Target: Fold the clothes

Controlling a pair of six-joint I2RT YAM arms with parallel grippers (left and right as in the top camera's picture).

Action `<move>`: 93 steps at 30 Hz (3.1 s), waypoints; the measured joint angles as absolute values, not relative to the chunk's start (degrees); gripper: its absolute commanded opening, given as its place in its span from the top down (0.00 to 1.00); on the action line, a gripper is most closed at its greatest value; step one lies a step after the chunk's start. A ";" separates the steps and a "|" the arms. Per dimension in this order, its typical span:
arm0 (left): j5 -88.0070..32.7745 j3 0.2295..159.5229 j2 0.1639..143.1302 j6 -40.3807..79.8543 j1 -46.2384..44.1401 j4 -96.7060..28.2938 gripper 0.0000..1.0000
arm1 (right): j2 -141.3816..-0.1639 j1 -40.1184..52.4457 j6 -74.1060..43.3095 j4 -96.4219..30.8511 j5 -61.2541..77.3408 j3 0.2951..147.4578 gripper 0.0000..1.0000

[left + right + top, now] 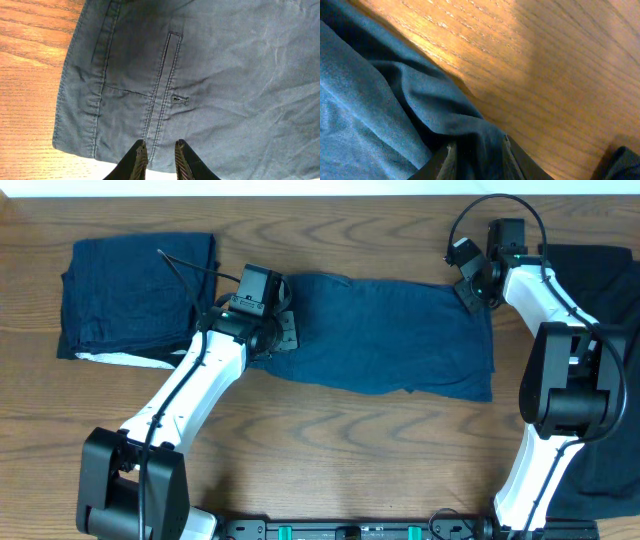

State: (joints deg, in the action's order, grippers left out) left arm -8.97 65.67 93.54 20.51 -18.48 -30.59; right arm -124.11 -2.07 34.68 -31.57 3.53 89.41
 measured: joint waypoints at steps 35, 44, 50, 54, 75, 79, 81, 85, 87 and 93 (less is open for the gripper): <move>-8.80 65.67 93.54 20.53 -18.48 -30.61 0.78 | -119.26 -3.60 46.59 -36.77 6.85 89.60 0.53; -8.78 65.67 93.54 20.53 -18.48 -30.59 0.78 | -121.60 -4.75 47.09 -36.21 6.22 89.56 0.57; -8.78 65.67 93.54 20.51 -18.48 -30.59 0.78 | -121.60 -4.75 47.07 -36.12 6.63 89.56 0.71; -8.78 65.67 93.54 20.51 -18.48 -30.59 0.78 | -121.60 -4.75 46.89 -36.10 7.01 89.54 0.99; -8.78 65.67 93.54 19.20 -18.48 -28.97 0.78 | -119.07 -4.32 33.41 -50.30 11.57 89.49 0.99; -8.78 65.65 93.54 18.33 -18.48 -26.37 0.78 | -119.07 -4.27 28.86 -52.73 12.47 89.49 0.99; -8.78 65.65 93.54 16.88 -18.48 -25.02 0.78 | -119.07 -4.21 27.49 -54.76 13.34 89.47 0.99; -8.80 65.65 93.54 12.93 -18.24 -21.89 0.78 | -119.07 -3.51 25.15 -56.36 14.24 89.45 0.99; -8.80 65.65 93.54 10.76 -17.85 -20.75 0.78 | -119.07 -2.96 23.94 -56.31 14.55 89.45 0.99; -8.80 65.65 93.58 3.68 -13.91 -16.56 0.78 | -119.07 -1.10 22.20 -56.10 14.81 89.45 0.99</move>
